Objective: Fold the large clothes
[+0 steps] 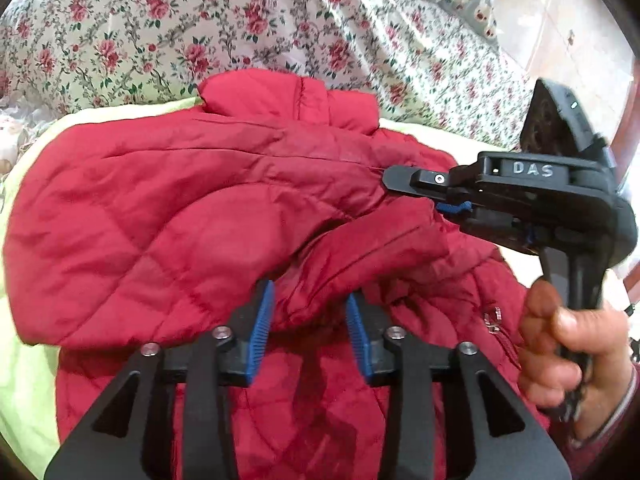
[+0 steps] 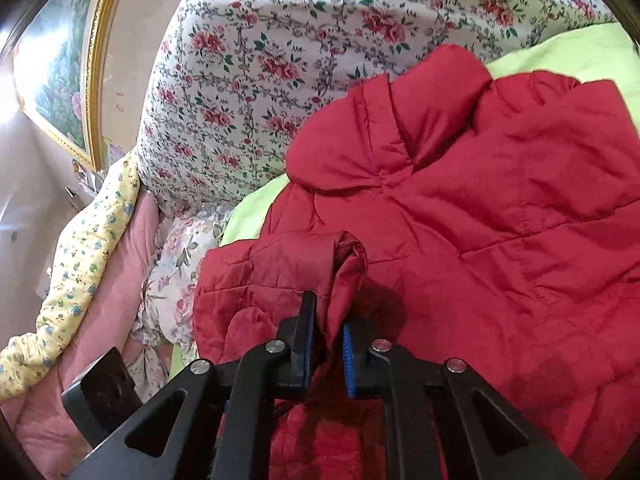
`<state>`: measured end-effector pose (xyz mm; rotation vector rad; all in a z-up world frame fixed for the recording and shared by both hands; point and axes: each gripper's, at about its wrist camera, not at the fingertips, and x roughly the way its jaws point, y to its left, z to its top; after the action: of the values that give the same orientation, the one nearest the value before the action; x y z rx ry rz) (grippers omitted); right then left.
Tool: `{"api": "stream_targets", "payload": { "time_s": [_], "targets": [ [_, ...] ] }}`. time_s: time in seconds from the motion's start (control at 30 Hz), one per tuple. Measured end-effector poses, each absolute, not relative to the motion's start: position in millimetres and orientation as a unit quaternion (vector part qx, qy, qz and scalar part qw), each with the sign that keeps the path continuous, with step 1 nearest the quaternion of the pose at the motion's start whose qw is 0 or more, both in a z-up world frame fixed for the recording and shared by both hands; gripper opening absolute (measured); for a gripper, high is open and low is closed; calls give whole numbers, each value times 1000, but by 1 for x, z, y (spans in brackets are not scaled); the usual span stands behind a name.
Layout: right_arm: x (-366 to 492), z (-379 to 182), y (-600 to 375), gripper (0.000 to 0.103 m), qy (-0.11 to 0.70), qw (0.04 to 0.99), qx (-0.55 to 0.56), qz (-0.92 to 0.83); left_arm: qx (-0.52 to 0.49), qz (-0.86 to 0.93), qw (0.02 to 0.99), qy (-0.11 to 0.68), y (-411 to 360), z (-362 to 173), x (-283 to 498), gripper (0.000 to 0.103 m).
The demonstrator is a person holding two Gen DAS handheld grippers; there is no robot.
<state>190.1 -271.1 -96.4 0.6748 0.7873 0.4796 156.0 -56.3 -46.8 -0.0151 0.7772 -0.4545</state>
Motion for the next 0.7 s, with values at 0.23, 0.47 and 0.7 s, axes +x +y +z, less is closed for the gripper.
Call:
{"api": "stream_targets", "payload": {
  "time_s": [0.23,0.47,0.7],
  "targets": [
    [176,-85,-299,10,358,863,301,191,-27,-197,916,349,-27,-23,154,36],
    [163,-82,-347,9,346,880,294,138,-59,-169,922,344,4,-12,176,36],
    [158,-89,-363,9,350,891,268,109,-69,-161,914,366,5,-25,213,36]
  ]
}}
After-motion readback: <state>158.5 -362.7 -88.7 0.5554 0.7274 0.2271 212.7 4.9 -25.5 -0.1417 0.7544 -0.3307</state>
